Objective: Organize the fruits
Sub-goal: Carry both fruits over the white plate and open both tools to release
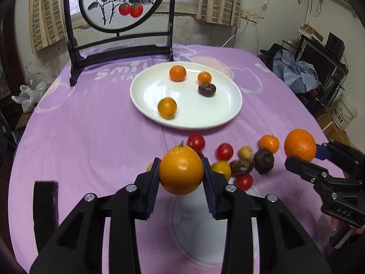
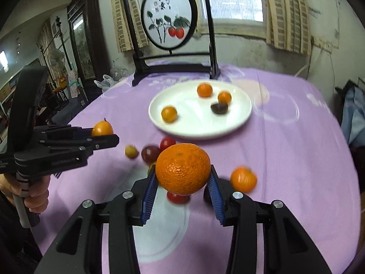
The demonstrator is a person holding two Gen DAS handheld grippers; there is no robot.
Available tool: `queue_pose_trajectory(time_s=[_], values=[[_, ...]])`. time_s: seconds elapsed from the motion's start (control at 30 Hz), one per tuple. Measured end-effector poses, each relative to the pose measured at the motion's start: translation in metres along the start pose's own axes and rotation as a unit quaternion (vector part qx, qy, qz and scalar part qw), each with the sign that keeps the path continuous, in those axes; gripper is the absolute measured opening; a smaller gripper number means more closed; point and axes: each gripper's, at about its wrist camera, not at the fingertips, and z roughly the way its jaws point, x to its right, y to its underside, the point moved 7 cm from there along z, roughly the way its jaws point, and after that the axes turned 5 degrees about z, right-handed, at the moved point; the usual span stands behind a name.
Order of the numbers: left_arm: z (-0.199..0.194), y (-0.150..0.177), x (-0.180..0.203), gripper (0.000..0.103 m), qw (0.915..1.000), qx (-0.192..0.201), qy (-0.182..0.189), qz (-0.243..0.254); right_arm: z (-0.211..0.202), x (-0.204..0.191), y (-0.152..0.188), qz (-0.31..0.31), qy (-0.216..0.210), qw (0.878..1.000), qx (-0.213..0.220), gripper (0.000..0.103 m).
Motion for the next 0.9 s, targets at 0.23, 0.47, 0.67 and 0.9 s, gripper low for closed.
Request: queue_pose_trajectory(time_s=[0.23,0.47,0.67,0.9], values=[[0.023,-0.045,-0.017,0.035,1.0,0.008,-0.004,-0.001,0.029,0.009,-0.046,-0.008,0.008,1.0,0.001,0.044],[0.08,-0.087,-0.037,0.035,0.9997,-0.01,-0.022,-0.01,0.097,0.026,-0.068,-0.006,0.025,0.999,-0.034,0.044],[0.129,-0.104,-0.045,0.035,0.9986,-0.039,-0.028,-0.02,0.135,0.036,-0.069,-0.007,0.03,0.997,-0.067,0.044],[0.149,-0.101,-0.046,0.054,0.9974,-0.054,-0.034,-0.032,0.149,0.043,-0.066,-0.001,0.034,0.996,-0.082,0.046]])
